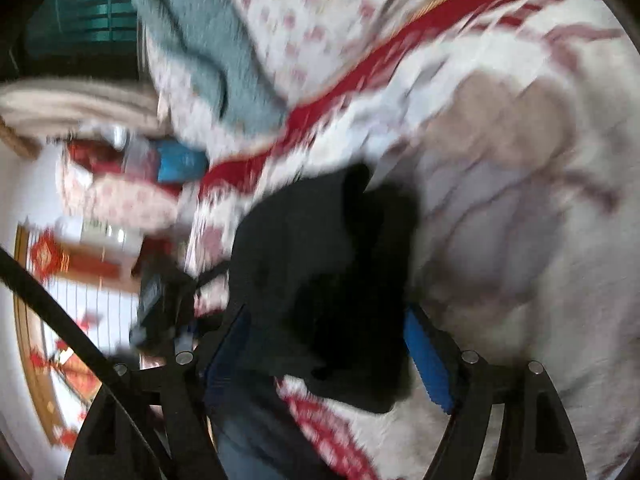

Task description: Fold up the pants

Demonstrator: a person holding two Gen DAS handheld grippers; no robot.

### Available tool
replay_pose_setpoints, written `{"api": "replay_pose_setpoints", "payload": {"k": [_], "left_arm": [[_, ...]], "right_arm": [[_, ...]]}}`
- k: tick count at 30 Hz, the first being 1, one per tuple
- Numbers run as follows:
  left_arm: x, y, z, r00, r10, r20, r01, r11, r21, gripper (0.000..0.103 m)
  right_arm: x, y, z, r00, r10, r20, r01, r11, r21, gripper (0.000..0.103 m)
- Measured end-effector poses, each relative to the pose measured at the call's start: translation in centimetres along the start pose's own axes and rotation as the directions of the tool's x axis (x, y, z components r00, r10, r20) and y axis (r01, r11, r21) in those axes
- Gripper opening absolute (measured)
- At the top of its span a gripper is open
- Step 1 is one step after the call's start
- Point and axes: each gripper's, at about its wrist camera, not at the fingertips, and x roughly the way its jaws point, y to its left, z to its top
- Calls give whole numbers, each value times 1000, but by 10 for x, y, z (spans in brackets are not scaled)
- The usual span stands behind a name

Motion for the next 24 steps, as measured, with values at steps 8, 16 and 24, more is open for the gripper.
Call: {"api": "replay_pose_setpoints", "payload": {"k": [8, 16, 24], "left_arm": [[-10, -7, -6, 996, 74, 53, -77, 996, 49, 42], [-14, -80, -22, 989, -7, 145, -35, 958, 285, 38], [73, -60, -20, 999, 9, 40, -19, 967, 253, 55]], "right_arm": [[0, -2, -2, 997, -3, 77, 7, 999, -46, 32], [-70, 37, -2, 971, -95, 219, 142, 968, -208, 30], [-71, -56, 27, 979, -169, 115, 173, 985, -25, 46]]}}
